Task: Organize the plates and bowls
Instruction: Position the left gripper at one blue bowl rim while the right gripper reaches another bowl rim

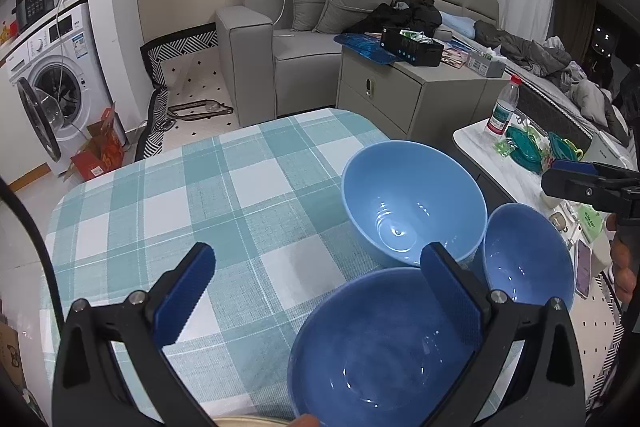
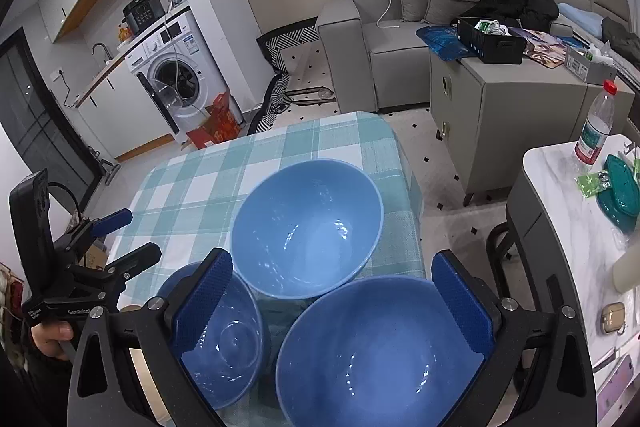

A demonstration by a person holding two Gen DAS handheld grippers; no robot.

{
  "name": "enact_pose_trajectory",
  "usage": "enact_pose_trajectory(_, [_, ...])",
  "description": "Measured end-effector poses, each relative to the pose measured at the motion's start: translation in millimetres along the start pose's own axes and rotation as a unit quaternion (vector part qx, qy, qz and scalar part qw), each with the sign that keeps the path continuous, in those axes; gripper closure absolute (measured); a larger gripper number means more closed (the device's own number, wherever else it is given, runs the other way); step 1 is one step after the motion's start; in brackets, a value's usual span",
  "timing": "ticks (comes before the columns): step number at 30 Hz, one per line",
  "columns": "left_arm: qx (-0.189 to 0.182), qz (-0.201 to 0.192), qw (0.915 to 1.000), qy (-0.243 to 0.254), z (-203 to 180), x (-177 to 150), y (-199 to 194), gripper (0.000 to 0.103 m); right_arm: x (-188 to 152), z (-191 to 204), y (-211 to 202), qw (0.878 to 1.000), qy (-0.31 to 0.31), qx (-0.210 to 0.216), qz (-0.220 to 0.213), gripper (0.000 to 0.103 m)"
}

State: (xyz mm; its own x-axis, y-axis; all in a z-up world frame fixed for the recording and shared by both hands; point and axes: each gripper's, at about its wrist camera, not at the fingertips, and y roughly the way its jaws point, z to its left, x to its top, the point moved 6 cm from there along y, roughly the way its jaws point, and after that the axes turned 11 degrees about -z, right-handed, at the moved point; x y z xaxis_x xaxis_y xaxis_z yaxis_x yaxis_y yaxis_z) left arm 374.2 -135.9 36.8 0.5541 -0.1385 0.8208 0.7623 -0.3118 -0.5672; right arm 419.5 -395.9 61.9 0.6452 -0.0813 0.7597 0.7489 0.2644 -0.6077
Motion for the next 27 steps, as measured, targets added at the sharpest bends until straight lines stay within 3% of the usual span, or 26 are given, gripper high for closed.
enact_pose_trajectory(16, [-0.025,0.017,0.9995,0.003,-7,-1,31,0.003,-2,-8,38,0.999,0.007,0.005,0.031,0.001])
enact_pose_trajectory(23, [-0.015,0.022,0.9996,0.003,-9,2,44,0.003,-6,-11,54,0.999,0.005,0.003,0.049,0.001])
enact_pose_trajectory(25, [-0.016,0.023,0.9996,0.005,-11,2,48,0.004,-8,-11,59,0.998,0.004,0.0,0.055,0.001])
enact_pose_trajectory(27, [-0.016,0.029,0.9994,0.008,-13,2,53,0.012,-10,-13,64,0.998,0.007,0.0,0.064,0.002])
